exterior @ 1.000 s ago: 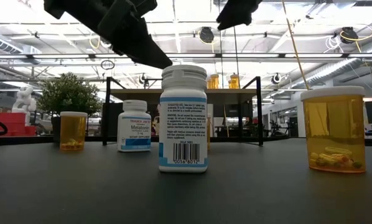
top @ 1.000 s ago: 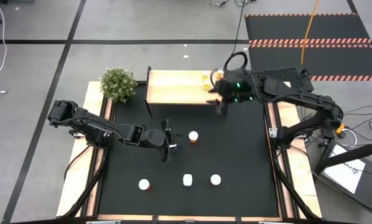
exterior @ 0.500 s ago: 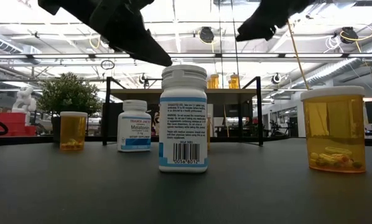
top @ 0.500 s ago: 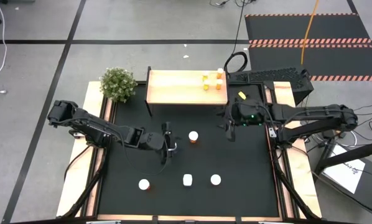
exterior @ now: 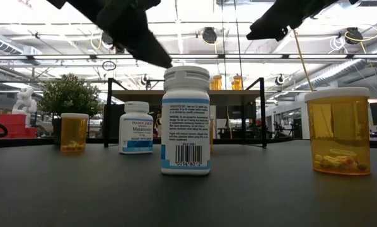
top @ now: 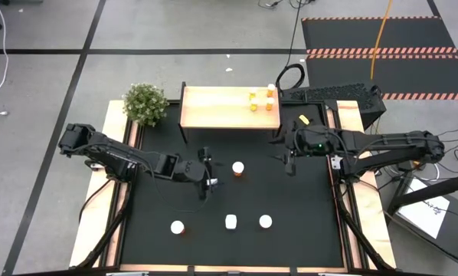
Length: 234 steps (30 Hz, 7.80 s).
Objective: Pick and place medicine bottles onto shelf by color
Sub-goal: Put the large orange pill bottle on the shelf
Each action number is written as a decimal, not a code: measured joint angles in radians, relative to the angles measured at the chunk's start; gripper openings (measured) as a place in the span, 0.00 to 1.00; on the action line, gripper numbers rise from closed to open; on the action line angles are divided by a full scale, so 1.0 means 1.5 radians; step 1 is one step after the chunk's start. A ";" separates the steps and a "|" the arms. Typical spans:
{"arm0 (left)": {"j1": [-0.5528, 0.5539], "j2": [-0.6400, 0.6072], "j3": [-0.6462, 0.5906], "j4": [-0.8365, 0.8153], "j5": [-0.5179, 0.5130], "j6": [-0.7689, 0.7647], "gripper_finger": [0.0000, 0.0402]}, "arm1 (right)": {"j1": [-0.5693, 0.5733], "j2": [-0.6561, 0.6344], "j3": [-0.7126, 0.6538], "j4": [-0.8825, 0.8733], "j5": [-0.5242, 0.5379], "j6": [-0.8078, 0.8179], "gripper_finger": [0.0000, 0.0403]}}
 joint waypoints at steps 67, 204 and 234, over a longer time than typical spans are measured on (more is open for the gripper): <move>0.134 0.201 -0.007 0.225 0.124 0.009 0.83 | 0.022 -0.010 0.001 -0.018 -0.001 -0.010 0.52; 0.574 0.297 0.502 -0.194 0.336 0.146 0.53 | -0.004 -0.009 0.000 -0.011 0.002 -0.120 0.52; 0.552 0.321 0.503 -0.165 0.320 0.182 0.64 | -0.004 -0.009 0.000 -0.010 0.002 -0.126 0.52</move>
